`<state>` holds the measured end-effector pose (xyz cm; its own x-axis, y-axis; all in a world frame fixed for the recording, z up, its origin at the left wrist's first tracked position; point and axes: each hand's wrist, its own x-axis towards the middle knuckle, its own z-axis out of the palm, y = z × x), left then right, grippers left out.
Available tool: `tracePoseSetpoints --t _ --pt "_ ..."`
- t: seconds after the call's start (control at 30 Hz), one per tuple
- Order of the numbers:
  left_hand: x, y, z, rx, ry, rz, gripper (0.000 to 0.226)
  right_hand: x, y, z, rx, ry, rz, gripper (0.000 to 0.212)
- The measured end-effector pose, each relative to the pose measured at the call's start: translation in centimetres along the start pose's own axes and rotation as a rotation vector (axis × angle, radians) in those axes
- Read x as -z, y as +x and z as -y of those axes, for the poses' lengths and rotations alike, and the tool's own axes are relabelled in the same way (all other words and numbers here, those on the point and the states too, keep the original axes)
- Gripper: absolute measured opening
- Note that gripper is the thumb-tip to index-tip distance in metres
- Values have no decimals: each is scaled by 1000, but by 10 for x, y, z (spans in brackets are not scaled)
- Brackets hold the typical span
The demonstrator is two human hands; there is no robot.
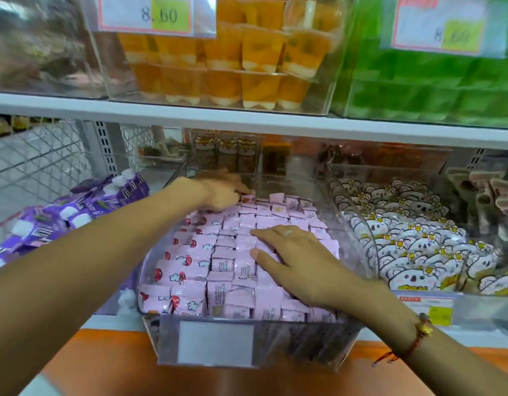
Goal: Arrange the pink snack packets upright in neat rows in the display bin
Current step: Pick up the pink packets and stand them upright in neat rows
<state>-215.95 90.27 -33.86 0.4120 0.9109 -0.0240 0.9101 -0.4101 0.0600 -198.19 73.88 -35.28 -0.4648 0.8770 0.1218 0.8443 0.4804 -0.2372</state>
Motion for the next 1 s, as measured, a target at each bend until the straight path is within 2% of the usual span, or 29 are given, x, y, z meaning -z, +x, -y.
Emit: tracePoseSetpoints --t 0.17,0.3,0.37,0.43,0.5,0.63,0.77,1.0 --pt "15 -15 -12 21 -72 -24 30 5 0 0 7 27 28 51" --pt "16 -8 -24 0 -50 -216 18 7 1 -6 33 63 -15 45" --pt "12 -1 -26 -74 -51 -242 15 10 2 -9 28 68 -31 41" --pt "14 2 -22 -177 -41 -189 16 12 2 -10 28 54 -47 38" --pt "19 4 -18 -249 37 -161 18 10 1 -9 38 13 -60 37" --pt "23 12 -29 -316 205 -211 20 6 0 -7 38 8 -84 36" --pt "19 12 -38 -274 183 -188 22 6 0 -8 28 7 -93 36" --pt "10 4 -40 -131 115 -261 25 6 -1 -8 37 7 -93 36"
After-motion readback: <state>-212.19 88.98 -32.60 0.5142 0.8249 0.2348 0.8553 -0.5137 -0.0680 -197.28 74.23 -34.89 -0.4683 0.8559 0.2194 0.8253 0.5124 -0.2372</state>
